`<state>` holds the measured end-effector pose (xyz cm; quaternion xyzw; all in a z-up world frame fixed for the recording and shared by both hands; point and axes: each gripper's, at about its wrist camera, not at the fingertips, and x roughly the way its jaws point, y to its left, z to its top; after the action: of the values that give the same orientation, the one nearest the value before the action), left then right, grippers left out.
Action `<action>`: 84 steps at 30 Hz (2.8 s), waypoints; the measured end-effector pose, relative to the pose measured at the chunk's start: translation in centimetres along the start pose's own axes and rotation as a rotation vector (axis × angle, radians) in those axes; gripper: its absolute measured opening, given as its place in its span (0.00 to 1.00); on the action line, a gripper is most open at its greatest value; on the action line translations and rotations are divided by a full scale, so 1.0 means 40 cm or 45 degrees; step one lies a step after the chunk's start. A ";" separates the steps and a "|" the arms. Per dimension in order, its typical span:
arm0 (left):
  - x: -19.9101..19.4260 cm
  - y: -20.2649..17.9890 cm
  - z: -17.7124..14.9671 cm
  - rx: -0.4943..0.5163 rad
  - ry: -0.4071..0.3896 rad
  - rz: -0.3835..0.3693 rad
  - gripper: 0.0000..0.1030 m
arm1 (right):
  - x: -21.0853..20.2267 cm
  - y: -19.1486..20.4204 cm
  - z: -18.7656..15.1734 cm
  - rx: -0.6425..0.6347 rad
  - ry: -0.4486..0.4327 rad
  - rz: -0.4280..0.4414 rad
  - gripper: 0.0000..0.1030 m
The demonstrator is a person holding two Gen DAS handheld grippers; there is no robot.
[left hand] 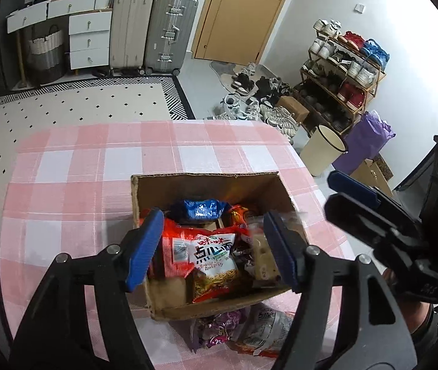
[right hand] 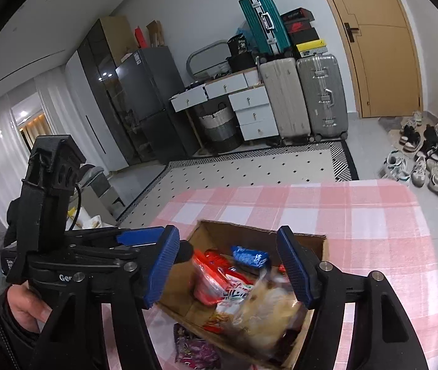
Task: Organize snacks
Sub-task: 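Carry both packets over the box and open both tools to drop them, then move both open tools back toward the purple bag and white noodle bag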
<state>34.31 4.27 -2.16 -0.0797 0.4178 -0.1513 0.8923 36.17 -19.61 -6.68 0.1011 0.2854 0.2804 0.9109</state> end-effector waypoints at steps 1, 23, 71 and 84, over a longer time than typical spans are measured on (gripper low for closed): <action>-0.006 -0.001 0.000 0.003 -0.007 -0.003 0.63 | -0.008 0.001 0.001 -0.002 -0.016 -0.001 0.65; -0.191 -0.118 -0.164 0.129 -0.145 0.099 0.78 | -0.222 0.075 -0.082 -0.055 -0.146 -0.018 0.81; -0.270 -0.095 -0.622 -0.040 -0.132 0.105 0.99 | -0.310 0.119 -0.481 -0.043 0.029 -0.061 0.97; -0.162 -0.050 -0.627 -0.062 -0.032 0.096 0.99 | -0.128 0.046 -0.489 -0.031 0.196 -0.106 0.98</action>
<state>10.67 4.17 -12.96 -0.0874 0.4130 -0.1063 0.9003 20.58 -20.54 -19.64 0.0563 0.3551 0.2526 0.8983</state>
